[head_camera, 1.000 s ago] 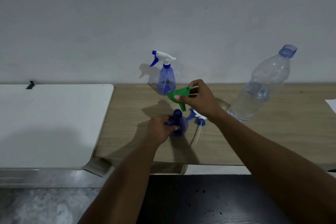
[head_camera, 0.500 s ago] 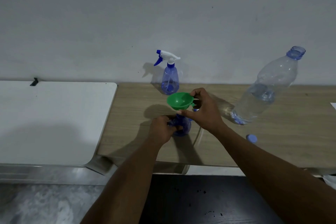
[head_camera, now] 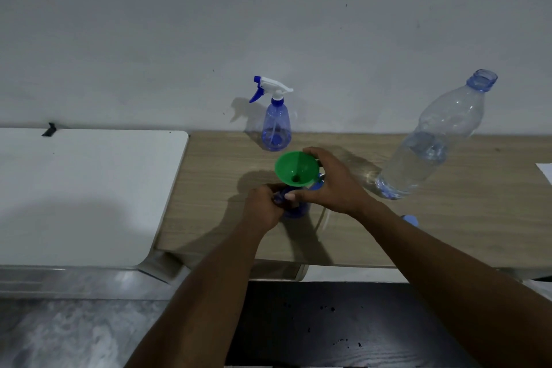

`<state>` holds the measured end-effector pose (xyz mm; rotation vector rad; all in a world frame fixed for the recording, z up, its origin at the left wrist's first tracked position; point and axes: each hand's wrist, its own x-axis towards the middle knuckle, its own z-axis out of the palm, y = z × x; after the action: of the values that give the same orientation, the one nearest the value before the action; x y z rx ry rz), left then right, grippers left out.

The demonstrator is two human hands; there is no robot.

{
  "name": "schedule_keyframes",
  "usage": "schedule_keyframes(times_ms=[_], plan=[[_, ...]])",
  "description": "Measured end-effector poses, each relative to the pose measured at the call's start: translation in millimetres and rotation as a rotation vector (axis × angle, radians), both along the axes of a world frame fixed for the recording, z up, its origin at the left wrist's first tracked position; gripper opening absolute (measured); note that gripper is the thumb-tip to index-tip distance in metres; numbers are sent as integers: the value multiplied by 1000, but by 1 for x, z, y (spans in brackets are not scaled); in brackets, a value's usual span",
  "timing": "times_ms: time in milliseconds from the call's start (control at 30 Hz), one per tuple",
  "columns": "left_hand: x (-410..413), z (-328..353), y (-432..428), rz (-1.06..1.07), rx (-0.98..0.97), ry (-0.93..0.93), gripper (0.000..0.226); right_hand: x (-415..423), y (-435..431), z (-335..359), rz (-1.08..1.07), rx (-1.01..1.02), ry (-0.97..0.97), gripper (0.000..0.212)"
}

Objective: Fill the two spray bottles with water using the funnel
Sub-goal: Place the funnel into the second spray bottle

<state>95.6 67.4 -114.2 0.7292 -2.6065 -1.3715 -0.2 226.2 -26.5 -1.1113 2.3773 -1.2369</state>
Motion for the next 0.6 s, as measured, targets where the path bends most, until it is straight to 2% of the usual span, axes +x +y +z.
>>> schedule_keyframes(times_ms=[133,233,367,433,500,600], plan=[[-2,2,1,-6,56,-22,39,-2,-4,0,-20,11,21,86],[-2,2,1,0,46,-21,44,-7,0,-2,-2,15,-14,86],[-2,-3,1,21,48,-24,45,-10,7,-3,19,30,-76,109],[-4,-3,1,24,55,-14,46,-12,12,-2,10,24,-89,114],[-5,0,3,37,101,-7,50,-15,20,2,-54,10,-78,106],[-7,-1,4,30,156,23,41,-21,39,12,-248,-51,16,60]])
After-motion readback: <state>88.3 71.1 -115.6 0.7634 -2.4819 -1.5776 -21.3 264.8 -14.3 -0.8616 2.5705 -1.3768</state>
